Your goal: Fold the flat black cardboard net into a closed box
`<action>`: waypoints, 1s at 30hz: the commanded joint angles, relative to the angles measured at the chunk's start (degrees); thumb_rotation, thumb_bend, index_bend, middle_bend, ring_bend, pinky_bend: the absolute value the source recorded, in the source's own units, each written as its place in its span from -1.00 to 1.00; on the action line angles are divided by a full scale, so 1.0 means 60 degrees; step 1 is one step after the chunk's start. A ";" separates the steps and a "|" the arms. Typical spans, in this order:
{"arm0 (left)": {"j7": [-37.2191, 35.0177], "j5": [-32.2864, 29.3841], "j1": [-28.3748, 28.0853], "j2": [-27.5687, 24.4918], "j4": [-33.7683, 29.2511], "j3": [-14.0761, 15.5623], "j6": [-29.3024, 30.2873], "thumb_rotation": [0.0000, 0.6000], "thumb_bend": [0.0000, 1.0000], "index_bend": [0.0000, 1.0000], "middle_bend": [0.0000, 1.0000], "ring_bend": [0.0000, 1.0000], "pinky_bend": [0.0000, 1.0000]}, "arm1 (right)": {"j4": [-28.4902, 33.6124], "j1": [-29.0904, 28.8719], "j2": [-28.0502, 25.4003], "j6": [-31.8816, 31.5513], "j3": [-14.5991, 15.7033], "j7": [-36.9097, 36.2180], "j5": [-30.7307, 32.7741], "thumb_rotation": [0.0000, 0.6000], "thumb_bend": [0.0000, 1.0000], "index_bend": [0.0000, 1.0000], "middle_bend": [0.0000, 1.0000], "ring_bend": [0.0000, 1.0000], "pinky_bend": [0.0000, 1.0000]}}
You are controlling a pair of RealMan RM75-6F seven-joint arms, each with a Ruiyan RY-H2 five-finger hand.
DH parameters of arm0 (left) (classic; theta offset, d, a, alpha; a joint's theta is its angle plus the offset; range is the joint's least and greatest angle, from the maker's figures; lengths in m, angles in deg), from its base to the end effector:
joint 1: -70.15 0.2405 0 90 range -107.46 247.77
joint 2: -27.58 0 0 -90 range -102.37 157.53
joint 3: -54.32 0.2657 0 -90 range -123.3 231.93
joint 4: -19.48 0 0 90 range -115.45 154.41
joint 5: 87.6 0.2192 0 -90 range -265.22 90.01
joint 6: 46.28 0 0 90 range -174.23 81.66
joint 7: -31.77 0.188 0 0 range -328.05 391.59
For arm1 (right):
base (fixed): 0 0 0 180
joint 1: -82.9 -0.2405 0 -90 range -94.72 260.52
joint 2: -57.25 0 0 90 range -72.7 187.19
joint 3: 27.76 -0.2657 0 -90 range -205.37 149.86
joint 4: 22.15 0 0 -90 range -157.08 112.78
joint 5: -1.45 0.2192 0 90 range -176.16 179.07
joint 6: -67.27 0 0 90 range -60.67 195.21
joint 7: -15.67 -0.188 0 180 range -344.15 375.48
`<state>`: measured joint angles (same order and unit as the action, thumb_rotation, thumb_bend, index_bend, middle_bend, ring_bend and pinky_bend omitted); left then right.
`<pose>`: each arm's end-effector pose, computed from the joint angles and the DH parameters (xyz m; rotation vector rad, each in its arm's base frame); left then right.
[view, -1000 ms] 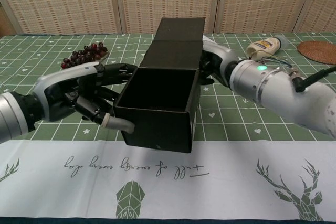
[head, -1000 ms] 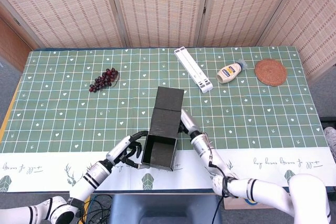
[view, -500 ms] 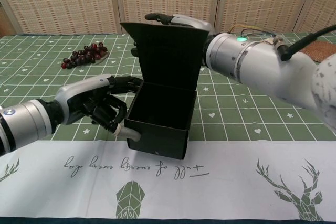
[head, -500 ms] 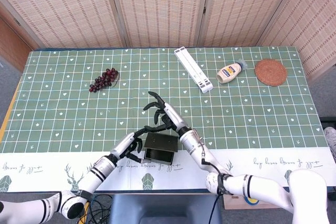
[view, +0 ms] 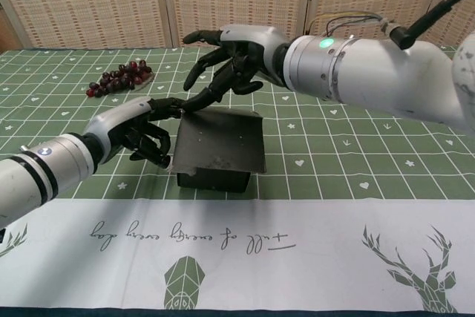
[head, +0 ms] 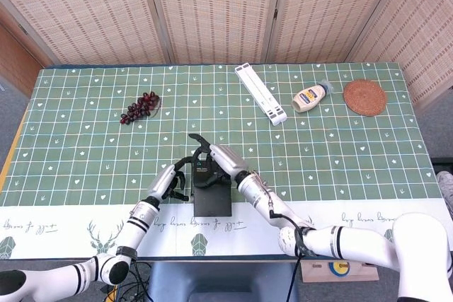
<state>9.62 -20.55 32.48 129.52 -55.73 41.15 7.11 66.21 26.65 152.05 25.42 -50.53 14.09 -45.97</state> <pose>-0.1466 0.3720 -0.1036 -1.4443 -1.7819 -1.3471 -0.0005 -0.4026 -0.0818 1.8023 -1.6945 1.2951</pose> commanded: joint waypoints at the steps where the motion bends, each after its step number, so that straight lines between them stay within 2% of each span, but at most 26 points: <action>1: 0.0428 -0.0864 0.0125 0.0321 0.0026 -0.0392 0.0108 1.00 -0.83 -0.31 -0.25 0.34 0.84 | 0.0099 -0.0765 0.0012 -0.1077 0.0565 0.2084 0.0831 1.00 -1.00 -0.91 -0.28 0.28 1.00; 8: 0.1309 -0.1634 0.0273 0.0780 0.0112 -0.0762 0.0716 1.00 -0.83 -0.34 -0.25 0.36 0.85 | -0.0084 -0.1343 0.0278 -0.1887 0.1009 0.4066 0.1360 1.00 -0.97 -0.84 -0.35 0.28 1.00; 10: 0.1378 -0.1627 0.0282 0.0786 0.0104 -0.0776 0.0707 1.00 -0.83 -0.47 -0.28 0.36 0.85 | -0.0147 -0.1431 0.0377 -0.1898 0.1077 0.4323 0.1484 1.00 -0.93 -0.84 -0.38 0.28 1.00; 12: 0.1317 -0.1565 0.0278 0.0608 0.0004 -0.0742 0.0444 1.00 -0.83 -0.68 -0.41 0.32 0.85 | -0.0258 -0.1534 0.0464 -0.1934 0.1168 0.4642 0.1547 1.00 -0.93 -0.84 -0.40 0.28 1.00; 14: 0.1305 -0.1492 0.0274 0.0396 -0.0100 -0.0700 0.0224 1.00 -0.83 -0.93 -0.65 0.22 0.84 | -0.0341 -0.1596 0.0520 -0.1974 0.1261 0.4890 0.1544 1.00 -0.93 -0.84 -0.41 0.28 1.00; 16: 0.1312 -0.1369 0.0271 0.0114 -0.0225 -0.0619 -0.0018 1.00 -0.83 -0.99 -0.74 0.17 0.83 | -0.0378 -0.1620 0.0560 -0.1990 0.1347 0.5077 0.1565 1.00 -0.93 -0.84 -0.41 0.28 1.00; 23: 0.1525 -0.0652 0.0129 -0.0874 -0.0512 -0.0290 -0.0604 1.00 -0.85 -1.00 -0.97 0.02 0.74 | -0.0474 -0.1586 0.0656 -0.2037 0.1549 0.5420 0.1544 1.00 -0.92 -0.84 -0.42 0.28 1.00; 30: 0.1487 -0.0256 0.0027 -0.2017 -0.1116 -0.0207 -0.1080 1.00 -0.85 -1.00 -1.00 0.00 0.73 | -0.0741 -0.1511 0.0876 -0.2419 0.1812 0.5805 0.0890 1.00 -0.92 -0.79 -0.42 0.28 1.00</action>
<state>18.63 -22.69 32.87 118.79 -61.36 39.72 1.43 62.50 17.41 156.75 11.47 -40.12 48.38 -39.78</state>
